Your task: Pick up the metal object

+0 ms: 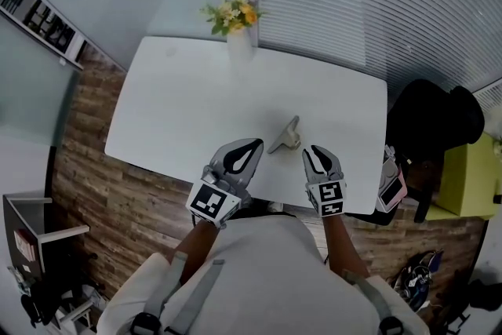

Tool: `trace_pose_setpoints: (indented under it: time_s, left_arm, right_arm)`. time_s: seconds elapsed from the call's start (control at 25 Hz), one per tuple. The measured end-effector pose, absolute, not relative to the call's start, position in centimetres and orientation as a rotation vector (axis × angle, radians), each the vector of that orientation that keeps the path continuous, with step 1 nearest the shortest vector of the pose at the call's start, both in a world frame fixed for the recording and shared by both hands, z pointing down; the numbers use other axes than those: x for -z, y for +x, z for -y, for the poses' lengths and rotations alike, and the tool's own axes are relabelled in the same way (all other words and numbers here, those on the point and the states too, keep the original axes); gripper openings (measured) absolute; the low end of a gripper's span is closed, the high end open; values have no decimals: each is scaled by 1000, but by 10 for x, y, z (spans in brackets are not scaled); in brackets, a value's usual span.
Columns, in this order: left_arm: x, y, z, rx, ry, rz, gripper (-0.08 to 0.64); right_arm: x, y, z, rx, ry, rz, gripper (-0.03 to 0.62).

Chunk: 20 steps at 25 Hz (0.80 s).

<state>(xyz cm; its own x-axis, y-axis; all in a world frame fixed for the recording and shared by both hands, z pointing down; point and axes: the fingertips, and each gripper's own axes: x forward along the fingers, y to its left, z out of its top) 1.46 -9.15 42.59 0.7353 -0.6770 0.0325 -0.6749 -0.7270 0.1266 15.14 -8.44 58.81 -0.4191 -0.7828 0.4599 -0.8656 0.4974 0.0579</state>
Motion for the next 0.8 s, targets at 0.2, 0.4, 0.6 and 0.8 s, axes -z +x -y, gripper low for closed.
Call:
trace_pose_setpoints:
  time_s: [0.2, 0.4, 0.6, 0.8]
  left_arm:
    - [-433, 11, 89, 15, 2787, 1103, 3]
    - [-434, 9, 87, 11, 2786, 1104, 3]
    - [-433, 8, 87, 5, 2786, 1103, 3]
    - [-435, 4, 85, 4, 2789, 1103, 3]
  right_arm:
    - [-620, 154, 88, -311, 1356, 2284, 97]
    - [-648, 160, 95, -393, 1385, 2262, 106]
    - [-672, 164, 106, -483, 1416, 2253, 112]
    - [-694, 163, 113, -594, 1438, 2237, 123]
